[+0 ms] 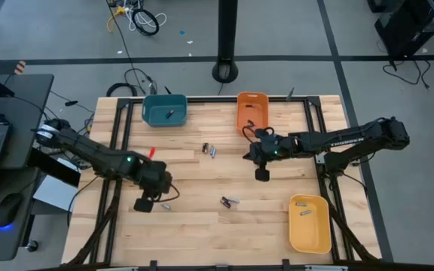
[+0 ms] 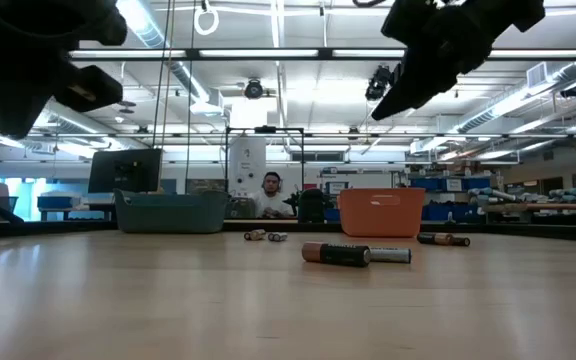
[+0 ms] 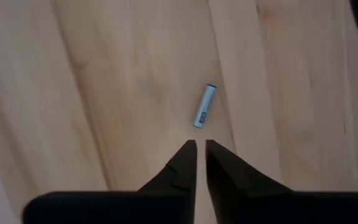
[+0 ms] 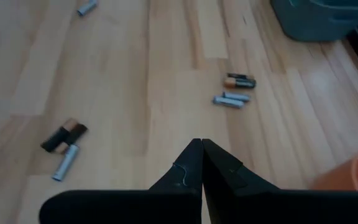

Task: Sort batteries
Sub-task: Put the silver battery into the yellow bin

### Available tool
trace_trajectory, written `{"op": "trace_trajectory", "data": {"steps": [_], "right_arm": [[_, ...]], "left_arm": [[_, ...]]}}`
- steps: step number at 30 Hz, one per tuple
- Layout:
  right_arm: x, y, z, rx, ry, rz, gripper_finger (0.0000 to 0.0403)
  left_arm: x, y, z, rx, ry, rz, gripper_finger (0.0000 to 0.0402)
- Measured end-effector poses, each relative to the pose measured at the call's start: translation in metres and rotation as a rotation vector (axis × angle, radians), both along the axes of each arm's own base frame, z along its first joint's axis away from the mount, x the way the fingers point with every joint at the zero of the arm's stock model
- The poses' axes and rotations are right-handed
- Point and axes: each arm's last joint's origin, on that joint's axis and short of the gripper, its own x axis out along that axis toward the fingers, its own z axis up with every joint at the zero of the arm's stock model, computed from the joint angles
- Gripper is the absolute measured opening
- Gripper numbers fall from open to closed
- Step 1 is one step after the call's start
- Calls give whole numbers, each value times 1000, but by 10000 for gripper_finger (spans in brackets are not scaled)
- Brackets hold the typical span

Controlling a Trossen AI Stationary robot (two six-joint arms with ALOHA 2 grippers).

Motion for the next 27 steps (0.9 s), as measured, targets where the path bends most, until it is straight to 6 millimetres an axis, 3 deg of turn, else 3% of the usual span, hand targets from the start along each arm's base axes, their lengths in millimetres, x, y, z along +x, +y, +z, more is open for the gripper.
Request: {"op": "trace_trajectory", "data": {"steps": [14, 27], "right_arm": [[0, 17, 1, 11, -21, 19, 14], [0, 18, 1, 7, -19, 27, 14]], "left_arm": [[34, -31, -52, 51, 62, -64, 162], [34, -48, -81, 141, 148, -113, 182]]}}
